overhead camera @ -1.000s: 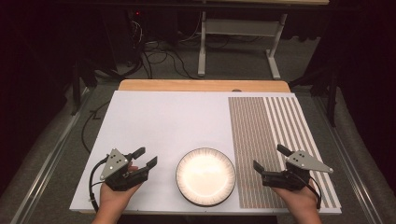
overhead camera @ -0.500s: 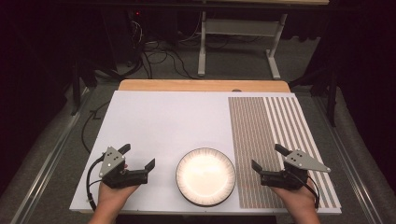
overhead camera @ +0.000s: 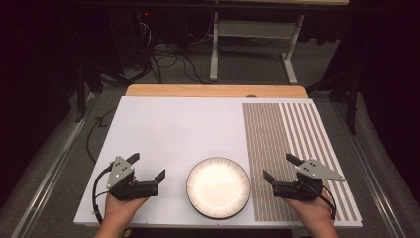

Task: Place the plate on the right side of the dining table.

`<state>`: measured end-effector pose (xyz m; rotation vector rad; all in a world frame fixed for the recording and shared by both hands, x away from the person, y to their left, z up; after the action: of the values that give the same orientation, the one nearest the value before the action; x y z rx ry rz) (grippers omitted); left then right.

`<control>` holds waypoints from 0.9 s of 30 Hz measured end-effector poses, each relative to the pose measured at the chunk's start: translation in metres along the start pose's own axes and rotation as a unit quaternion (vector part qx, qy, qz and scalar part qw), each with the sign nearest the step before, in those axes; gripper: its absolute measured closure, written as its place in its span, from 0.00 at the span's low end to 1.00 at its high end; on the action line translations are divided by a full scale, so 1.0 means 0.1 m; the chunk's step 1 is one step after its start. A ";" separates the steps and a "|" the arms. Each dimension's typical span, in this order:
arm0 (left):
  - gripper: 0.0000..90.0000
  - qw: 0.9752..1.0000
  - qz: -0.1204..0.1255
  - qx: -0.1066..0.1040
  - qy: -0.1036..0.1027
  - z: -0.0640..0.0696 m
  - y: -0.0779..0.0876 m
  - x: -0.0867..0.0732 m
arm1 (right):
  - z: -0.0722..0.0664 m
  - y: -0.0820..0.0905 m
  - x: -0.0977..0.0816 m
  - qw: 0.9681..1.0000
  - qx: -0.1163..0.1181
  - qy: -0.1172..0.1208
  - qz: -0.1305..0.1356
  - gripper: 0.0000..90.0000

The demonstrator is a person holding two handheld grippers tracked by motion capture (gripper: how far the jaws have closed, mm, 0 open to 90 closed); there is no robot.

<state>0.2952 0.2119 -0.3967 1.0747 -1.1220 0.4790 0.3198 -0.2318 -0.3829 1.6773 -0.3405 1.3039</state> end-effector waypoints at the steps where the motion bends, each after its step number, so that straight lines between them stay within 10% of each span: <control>1: 0.00 1.000 -0.001 0.000 -0.001 0.00 0.00 0.00 | -0.01 -0.01 -0.01 1.000 0.001 0.005 -0.005 0.14; 15: 0.00 1.000 -0.006 -0.007 -0.011 0.06 0.00 -0.02 | -0.12 -0.07 0.01 0.998 0.032 0.018 -0.045 0.66; 27: 0.00 1.000 -0.006 -0.008 -0.013 0.08 -0.02 0.00 | -0.33 -0.14 -0.04 0.990 0.079 0.077 -0.092 1.00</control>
<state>0.2927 0.2044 -0.3975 1.0759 -1.1391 0.4471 0.3086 -0.1998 -0.3944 1.6825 0.0097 1.3383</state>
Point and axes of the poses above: each handheld gripper's, and its own axes: y roughly backward along the jaws, x roughly out of its top, z roughly to its right, the point moved 2 cm from there along -y, roughly forward along the jaws, and after that the axes turned 8 degrees about -z, right-handed, at the moved point
